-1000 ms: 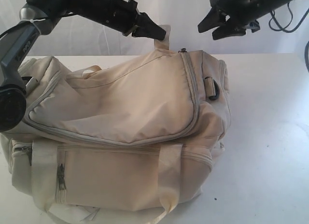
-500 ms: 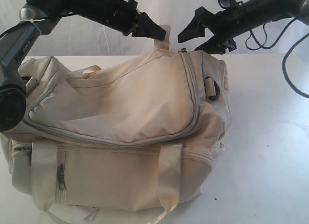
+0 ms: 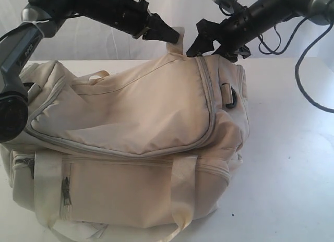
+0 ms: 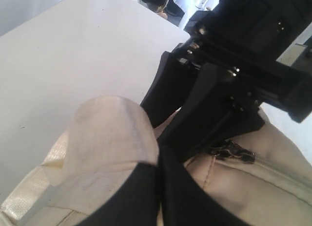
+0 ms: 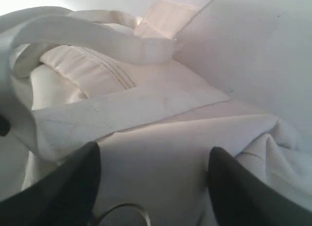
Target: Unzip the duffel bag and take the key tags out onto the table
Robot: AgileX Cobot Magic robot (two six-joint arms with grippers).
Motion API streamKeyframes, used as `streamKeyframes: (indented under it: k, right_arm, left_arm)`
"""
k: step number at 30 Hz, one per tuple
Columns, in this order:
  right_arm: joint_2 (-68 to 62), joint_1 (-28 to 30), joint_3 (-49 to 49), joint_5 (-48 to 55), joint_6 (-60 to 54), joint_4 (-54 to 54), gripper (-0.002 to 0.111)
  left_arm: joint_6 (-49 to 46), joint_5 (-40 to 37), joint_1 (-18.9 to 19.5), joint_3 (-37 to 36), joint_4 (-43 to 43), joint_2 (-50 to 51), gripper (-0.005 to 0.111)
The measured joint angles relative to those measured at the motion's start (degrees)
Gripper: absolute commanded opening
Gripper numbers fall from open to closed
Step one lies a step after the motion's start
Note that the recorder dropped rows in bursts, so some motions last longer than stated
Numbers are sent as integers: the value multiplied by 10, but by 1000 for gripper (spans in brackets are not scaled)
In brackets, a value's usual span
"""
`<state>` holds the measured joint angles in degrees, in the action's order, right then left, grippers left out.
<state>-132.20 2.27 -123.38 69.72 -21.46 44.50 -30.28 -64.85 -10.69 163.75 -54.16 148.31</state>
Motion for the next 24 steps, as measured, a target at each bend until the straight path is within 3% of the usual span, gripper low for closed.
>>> streamKeyframes:
  k: [5,11,15,18,20,21,22,24]
  right_arm:
    - [17,0,0,0,6,-7,43]
    - [24,0,0,0,9,-10,13]
    - [28,0,0,0,9,-10,5]
    - [31,0,0,0,9,-10,15]
    - [32,0,0,0,8,-13,37]
    - [32,0,0,0,7,-15,59]
    - [32,0,0,0,7,-17,67]
    - [32,0,0,0,7,-18,65]
  left_arm:
    - [0,0,0,2,0,0,0]
    - [0,0,0,2,2,0,0]
    - [0,0,0,2,2,0,0]
    - [0,0,0,2,2,0,0]
    - [0,0,0,2,2,0,0]
    - [0,0,0,2,2,0,0]
    - [0,0,0,2,2,0,0]
    - [0,0,0,2,2,0,0]
